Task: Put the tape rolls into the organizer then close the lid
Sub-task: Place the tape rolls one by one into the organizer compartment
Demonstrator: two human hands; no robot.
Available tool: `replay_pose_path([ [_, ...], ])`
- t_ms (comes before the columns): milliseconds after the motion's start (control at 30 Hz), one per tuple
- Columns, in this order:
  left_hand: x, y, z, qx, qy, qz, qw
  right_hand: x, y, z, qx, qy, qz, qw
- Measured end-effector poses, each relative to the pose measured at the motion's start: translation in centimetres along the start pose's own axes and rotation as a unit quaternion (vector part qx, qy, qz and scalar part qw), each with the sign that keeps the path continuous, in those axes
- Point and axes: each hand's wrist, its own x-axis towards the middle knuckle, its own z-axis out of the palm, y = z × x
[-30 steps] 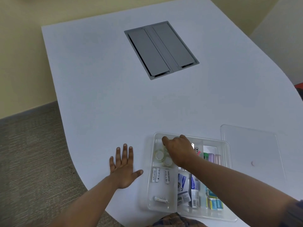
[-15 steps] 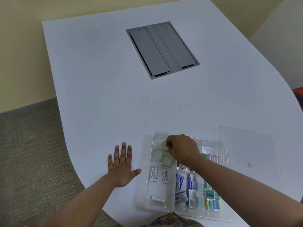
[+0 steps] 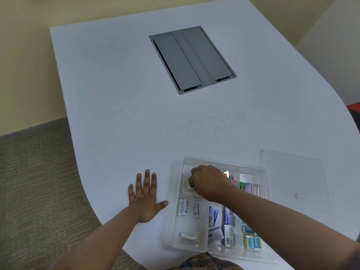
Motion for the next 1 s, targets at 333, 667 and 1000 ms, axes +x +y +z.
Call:
replay_pose_path([
  [333,0.0,0.0,0.0,0.001,0.002,-0.001,1.000,-1.3,0.6,0.1,-0.039,-0.086,0.024,0.995],
  [667,0.2,-0.1,0.2,0.002,0.003,0.002,1.000,-1.6,-1.1,-0.1,-0.041,-0.140,0.094,0.985],
  [1000,0.4,-0.3,0.3,0.001,0.007,-0.001,1.000,-2.9,-1.5,-0.4,0.009,-0.103,0.111,0.988],
])
